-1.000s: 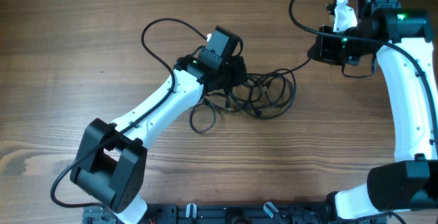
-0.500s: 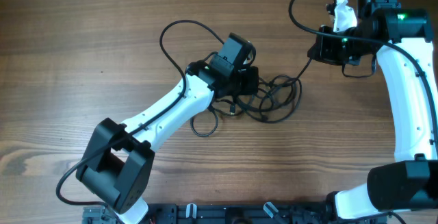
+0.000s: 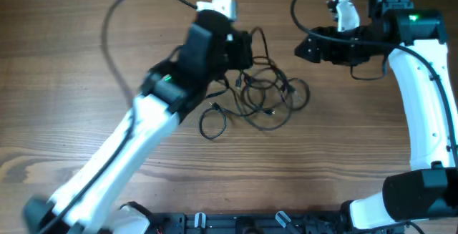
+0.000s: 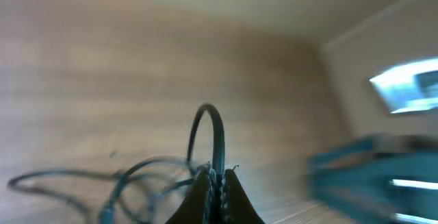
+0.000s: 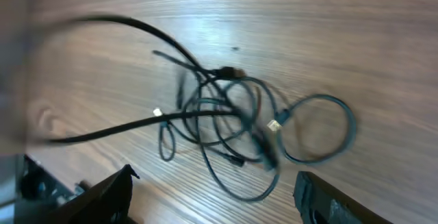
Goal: Untangle cables
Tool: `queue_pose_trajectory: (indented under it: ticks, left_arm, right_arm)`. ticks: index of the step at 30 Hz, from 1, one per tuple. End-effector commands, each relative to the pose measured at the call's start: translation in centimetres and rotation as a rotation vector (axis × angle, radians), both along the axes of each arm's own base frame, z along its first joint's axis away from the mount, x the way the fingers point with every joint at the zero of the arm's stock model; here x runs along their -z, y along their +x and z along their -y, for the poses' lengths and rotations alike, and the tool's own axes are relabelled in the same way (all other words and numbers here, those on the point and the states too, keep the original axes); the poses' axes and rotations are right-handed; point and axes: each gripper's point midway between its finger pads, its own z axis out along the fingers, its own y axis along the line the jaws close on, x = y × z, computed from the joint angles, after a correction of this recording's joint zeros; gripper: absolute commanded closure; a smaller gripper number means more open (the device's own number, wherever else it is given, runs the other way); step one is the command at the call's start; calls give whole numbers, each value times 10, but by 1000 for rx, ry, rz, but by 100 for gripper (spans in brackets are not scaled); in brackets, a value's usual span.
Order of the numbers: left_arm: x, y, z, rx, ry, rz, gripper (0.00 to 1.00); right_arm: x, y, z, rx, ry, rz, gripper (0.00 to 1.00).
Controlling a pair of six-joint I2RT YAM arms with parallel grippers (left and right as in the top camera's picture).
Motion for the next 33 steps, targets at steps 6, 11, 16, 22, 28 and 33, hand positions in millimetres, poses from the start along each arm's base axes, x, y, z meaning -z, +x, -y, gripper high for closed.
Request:
queue_pose_trajectory:
  ticks: [6,11,16,22,28,33]
  left_arm:
    - [-125,-49,-23,30,-220,252,96]
    - [-207,-69,-60,-62,-513,381,96]
    - [-233,-99,-52,116,-634,373,96]
    - [-200,-70,-79,-7,-559,285,96]
    - [-177,-34,-124,-220,-658,140,96]
    - [-174,-31,-135,-260,-660,130,96]
  right_arm:
    - [-14,8,-30,-40,124,38,22]
    - [-22,3,-46,-144,170,91,22]
    - [-46,-5,-85,-350,285,234,22]
    - [-63,-25,-109,-512,397,301,23]
    - [-45,-24,-117,-523,362,256,24]
    - [-1,-22,-147,-534,277,147,33]
